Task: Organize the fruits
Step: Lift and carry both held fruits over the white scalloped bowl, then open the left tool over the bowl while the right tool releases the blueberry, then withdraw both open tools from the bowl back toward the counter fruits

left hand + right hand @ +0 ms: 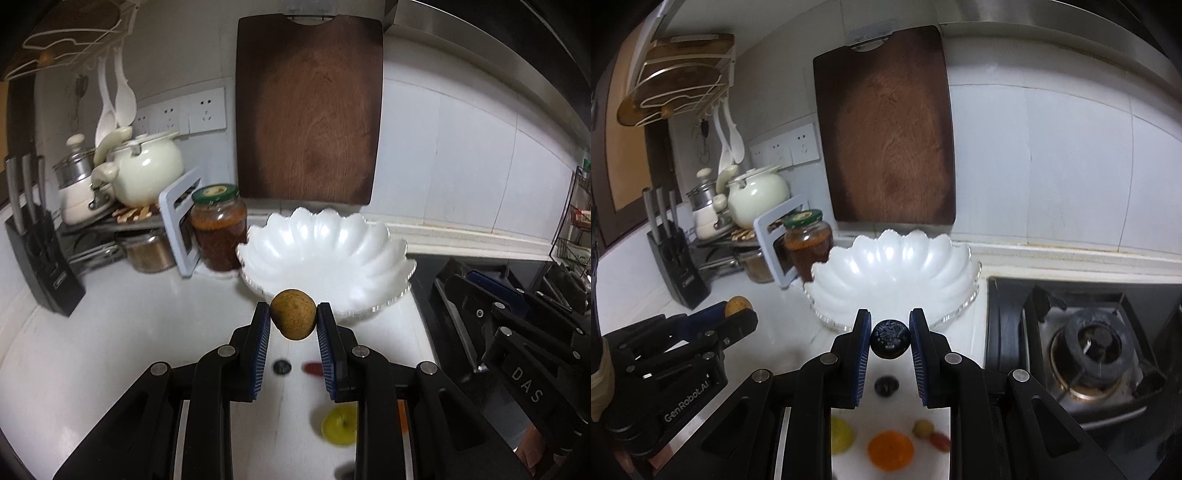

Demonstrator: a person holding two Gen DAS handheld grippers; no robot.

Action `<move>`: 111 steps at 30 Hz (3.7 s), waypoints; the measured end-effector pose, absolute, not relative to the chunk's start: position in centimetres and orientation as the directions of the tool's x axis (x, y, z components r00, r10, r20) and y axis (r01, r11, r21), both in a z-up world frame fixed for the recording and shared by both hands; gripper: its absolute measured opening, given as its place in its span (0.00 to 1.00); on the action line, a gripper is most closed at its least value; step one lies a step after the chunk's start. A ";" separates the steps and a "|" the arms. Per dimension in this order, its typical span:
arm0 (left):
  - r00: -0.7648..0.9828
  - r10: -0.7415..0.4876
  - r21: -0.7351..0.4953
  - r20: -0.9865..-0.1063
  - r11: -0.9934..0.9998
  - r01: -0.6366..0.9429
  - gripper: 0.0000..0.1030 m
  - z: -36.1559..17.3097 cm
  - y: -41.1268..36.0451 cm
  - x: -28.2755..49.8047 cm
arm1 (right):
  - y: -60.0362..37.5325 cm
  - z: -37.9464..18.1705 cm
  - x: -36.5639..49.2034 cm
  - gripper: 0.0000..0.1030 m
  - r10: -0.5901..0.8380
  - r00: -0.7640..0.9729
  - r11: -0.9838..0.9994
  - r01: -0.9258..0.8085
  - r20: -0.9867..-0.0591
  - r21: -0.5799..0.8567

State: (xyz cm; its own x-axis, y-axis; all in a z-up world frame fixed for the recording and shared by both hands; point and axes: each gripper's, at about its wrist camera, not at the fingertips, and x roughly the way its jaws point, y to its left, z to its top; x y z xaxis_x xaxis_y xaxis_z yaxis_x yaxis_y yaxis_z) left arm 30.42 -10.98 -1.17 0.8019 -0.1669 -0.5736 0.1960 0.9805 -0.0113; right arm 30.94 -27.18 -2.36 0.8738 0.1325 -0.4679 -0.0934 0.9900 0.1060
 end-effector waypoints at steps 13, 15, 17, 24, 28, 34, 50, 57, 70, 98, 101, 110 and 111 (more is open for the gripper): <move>0.803 -0.203 0.010 -0.560 0.968 0.252 0.25 0.9 -10.9 37.5 | -26.3 0.1 38.0 0.22 0.095 0.874 0.995 -0.065 -0.476 0.080; 0.798 -0.207 0.012 -0.565 0.966 0.259 0.25 1.1 -10.8 38.8 | -26.2 0.2 39.2 0.22 0.089 0.871 0.995 -0.061 -0.483 0.073; 0.793 -0.209 0.015 -0.573 0.964 0.265 0.25 1.2 -10.8 39.9 | -26.2 0.3 40.5 0.22 0.080 0.867 0.996 -0.056 -0.492 0.064; 0.758 -0.224 0.000 -0.612 0.959 0.284 0.25 0.8 -10.9 44.3 | -26.3 -0.2 45.0 0.22 0.072 0.831 0.997 -0.049 -0.552 0.057; 0.729 -0.229 -0.010 -0.645 0.956 0.292 0.25 0.1 -11.2 46.7 | -26.7 -0.9 47.7 0.22 0.077 0.795 0.997 -0.045 -0.601 0.067; 0.693 -0.199 0.013 -0.693 0.958 0.288 0.25 -1.4 -12.4 50.2 | -27.4 -2.5 51.1 0.22 0.078 0.738 0.996 -0.029 -0.670 0.084; 0.515 -0.171 -0.026 -0.840 0.961 0.276 0.26 -7.7 -14.5 56.4 | -28.4 -7.0 56.9 0.22 0.101 0.586 0.994 -0.027 -0.804 0.105; 0.490 -0.172 -0.036 -0.855 0.961 0.273 0.37 -8.4 -14.6 56.8 | -28.8 -7.8 57.6 0.31 0.114 0.561 0.992 -0.015 -0.820 0.127; 0.607 -0.112 0.045 -0.786 0.971 0.236 0.64 -4.6 -13.5 53.5 | -29.0 -4.9 53.9 0.36 0.095 0.632 0.994 -0.026 -0.769 0.102; 0.838 -0.087 0.087 -0.539 0.984 0.158 0.87 5.7 -11.0 34.0 | -29.0 2.9 36.0 0.51 0.152 0.838 0.988 -0.142 -0.524 0.060; 0.838 -0.091 0.074 -0.539 0.985 0.155 0.87 5.6 -10.9 32.3 | -28.9 3.0 34.3 0.51 0.163 0.846 0.986 -0.160 -0.508 0.049; 0.825 -0.081 0.059 -0.559 0.989 0.137 0.87 4.5 -10.9 27.7 | -29.1 2.5 30.0 0.51 0.214 0.848 0.975 -0.215 -0.485 0.055; 0.826 -0.074 0.061 -0.558 0.990 0.130 0.87 4.4 -10.9 27.1 | -29.1 2.3 29.6 0.51 0.218 0.846 0.974 -0.219 -0.486 0.055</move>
